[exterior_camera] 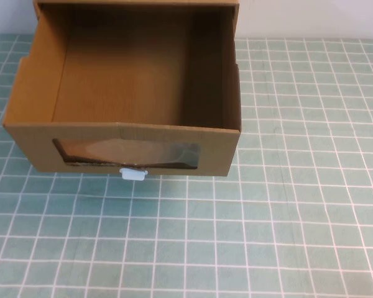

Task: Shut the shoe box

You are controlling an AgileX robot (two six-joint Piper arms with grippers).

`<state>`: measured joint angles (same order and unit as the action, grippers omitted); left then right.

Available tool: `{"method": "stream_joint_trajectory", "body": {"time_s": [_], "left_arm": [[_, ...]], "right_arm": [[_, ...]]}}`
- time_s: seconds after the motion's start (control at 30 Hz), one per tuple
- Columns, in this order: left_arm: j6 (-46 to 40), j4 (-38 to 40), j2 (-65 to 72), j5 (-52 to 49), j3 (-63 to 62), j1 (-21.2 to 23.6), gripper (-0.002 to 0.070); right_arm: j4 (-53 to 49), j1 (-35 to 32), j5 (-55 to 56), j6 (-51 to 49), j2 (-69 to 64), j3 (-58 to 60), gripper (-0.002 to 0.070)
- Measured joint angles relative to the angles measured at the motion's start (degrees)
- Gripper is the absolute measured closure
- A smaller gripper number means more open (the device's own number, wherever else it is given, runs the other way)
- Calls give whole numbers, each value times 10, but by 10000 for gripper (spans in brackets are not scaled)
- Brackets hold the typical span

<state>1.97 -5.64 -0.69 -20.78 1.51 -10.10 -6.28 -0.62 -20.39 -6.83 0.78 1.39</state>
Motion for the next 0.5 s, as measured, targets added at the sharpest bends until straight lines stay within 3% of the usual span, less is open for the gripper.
{"method": "stream_joint_trajectory", "body": {"time_s": [0.5], "left_arm": [[13, 0, 0, 0, 0, 0, 680]], "right_arm": [[0, 0, 0, 1, 0, 0, 690]]}}
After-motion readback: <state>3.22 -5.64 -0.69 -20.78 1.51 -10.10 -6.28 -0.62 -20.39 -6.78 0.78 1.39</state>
